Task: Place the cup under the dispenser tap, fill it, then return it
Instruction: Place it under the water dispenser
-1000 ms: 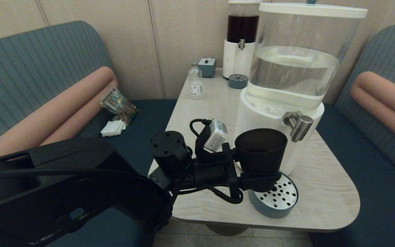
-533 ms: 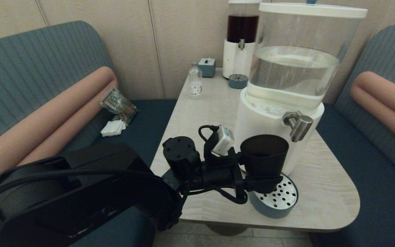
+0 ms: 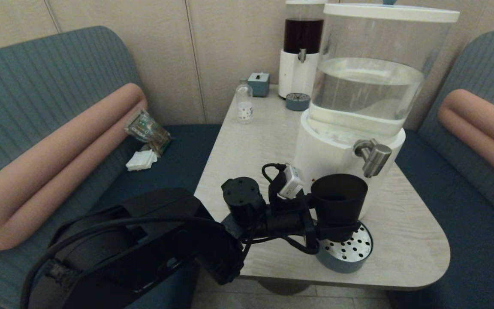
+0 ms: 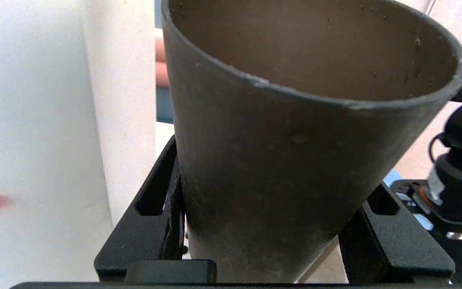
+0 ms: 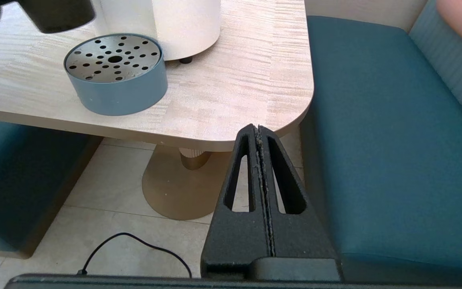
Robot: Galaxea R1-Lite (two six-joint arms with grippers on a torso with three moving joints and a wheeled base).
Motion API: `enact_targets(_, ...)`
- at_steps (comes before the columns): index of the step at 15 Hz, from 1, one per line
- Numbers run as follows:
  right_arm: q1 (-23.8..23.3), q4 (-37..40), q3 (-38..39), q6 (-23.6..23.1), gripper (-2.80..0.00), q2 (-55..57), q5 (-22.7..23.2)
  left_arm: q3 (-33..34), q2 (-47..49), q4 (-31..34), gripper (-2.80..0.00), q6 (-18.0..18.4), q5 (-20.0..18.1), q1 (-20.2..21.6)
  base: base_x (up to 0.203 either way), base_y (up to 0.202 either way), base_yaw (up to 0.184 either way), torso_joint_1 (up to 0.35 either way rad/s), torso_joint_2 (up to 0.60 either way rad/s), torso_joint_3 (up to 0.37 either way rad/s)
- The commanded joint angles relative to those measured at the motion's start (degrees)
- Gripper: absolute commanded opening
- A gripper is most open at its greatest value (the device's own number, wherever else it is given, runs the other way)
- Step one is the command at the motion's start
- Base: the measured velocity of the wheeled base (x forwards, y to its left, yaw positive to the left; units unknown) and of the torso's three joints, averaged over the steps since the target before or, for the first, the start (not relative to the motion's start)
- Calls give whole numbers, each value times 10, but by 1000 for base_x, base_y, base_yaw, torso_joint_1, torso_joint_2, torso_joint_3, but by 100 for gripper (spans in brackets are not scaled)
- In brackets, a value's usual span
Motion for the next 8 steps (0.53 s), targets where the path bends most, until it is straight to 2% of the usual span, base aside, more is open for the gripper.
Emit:
enact_targets(1, 0, 0, 0, 0, -280, -1, 0, -20, 24, -5, -280, -2, -3, -4, 0, 0, 0, 0, 0, 0)
enact_targets(8, 0, 0, 0, 0, -280, -1, 0, -67, 72, -5, -280, -4, -3, -6, 0, 0, 0, 0, 0, 0)
